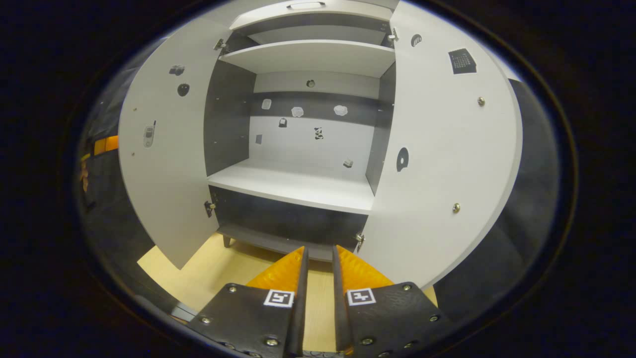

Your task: Open the right door of the double-door shoe cabinet with the right hand, and open the left door with the left hand.

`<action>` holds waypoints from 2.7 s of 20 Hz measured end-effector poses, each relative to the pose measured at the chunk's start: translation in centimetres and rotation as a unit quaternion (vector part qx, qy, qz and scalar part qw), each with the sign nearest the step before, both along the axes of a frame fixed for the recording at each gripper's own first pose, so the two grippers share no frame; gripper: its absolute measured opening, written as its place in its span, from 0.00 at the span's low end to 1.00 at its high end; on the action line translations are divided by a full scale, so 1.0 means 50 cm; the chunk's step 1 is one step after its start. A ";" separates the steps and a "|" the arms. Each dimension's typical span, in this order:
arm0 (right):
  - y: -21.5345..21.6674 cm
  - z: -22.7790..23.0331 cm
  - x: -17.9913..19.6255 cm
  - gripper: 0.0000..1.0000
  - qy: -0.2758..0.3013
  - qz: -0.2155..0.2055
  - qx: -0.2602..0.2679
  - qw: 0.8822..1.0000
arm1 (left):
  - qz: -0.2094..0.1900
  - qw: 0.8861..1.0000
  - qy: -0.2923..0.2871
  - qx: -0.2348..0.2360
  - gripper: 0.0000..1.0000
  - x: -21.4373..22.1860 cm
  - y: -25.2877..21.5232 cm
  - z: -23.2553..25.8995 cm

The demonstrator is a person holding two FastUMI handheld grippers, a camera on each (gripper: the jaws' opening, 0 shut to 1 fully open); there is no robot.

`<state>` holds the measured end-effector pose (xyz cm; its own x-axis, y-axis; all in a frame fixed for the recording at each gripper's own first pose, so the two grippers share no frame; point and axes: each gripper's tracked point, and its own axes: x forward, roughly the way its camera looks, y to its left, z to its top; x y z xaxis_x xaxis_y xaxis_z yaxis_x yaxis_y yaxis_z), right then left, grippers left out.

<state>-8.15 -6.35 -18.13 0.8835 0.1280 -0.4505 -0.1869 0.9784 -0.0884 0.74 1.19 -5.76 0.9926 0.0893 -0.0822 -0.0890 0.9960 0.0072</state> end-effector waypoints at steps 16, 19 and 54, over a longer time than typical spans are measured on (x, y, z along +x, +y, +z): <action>-0.004 0.001 -0.007 0.25 -0.003 -0.003 0.006 1.000 | -0.017 1.000 0.000 -0.011 0.22 -0.009 0.013 -0.003; -0.011 0.008 -0.006 0.25 -0.006 -0.007 0.004 1.000 | 0.000 1.000 -0.010 0.000 0.24 -0.020 0.020 0.014; 0.030 0.391 -0.060 0.96 -0.199 -0.061 0.074 0.975 | -0.170 0.984 -0.053 0.011 0.98 0.009 -0.184 0.076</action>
